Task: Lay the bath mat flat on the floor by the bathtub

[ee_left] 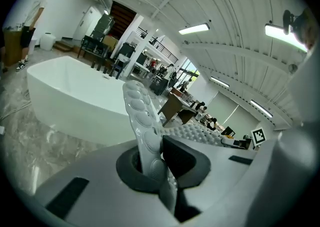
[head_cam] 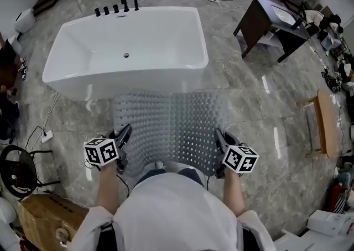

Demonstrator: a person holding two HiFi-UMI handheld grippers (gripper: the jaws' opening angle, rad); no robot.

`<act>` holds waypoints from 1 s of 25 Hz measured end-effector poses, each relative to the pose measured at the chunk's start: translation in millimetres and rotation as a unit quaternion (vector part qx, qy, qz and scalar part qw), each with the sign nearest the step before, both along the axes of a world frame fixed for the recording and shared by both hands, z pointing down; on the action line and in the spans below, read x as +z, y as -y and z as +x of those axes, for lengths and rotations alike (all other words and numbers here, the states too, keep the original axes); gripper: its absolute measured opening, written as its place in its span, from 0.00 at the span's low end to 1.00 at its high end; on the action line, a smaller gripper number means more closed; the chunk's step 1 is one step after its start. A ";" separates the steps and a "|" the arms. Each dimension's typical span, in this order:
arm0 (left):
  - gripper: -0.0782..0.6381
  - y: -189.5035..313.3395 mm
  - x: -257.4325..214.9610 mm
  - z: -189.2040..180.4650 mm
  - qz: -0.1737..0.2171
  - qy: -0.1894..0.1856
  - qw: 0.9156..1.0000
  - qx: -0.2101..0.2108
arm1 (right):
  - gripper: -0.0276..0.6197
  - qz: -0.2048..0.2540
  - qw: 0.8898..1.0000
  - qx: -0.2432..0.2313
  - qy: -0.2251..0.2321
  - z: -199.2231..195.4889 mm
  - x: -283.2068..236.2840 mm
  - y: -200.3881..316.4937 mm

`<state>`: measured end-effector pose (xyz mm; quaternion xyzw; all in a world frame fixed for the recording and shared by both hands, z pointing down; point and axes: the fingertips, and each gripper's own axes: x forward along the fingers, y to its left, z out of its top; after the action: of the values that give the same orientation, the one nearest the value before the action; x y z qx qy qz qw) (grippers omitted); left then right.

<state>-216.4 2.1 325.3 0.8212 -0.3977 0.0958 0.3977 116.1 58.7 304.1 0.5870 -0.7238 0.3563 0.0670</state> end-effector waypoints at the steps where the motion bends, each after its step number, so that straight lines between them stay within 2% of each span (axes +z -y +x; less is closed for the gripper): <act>1: 0.17 8.0 -0.7 -3.2 0.002 0.002 1.000 0.003 | 0.10 0.001 1.000 0.004 0.001 -2.6 0.2 4.8; 5: 0.17 34.2 -4.6 -6.0 0.007 0.000 1.000 0.005 | 0.11 0.004 1.000 0.006 -0.003 -5.6 -3.0 27.8; 11: 0.17 51.1 -4.1 11.6 -0.002 -0.003 1.000 -0.007 | 0.10 0.004 1.000 -0.010 -0.008 11.5 -5.5 59.2; 25: 0.17 85.7 1.2 62.8 -0.002 0.031 0.996 -0.089 | 0.11 -0.008 0.996 -0.084 -0.012 75.4 9.8 137.4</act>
<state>-153.6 -83.6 326.6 0.7785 -0.4808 0.0860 0.3942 191.4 -78.7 313.9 0.5277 -0.7668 0.3483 0.1106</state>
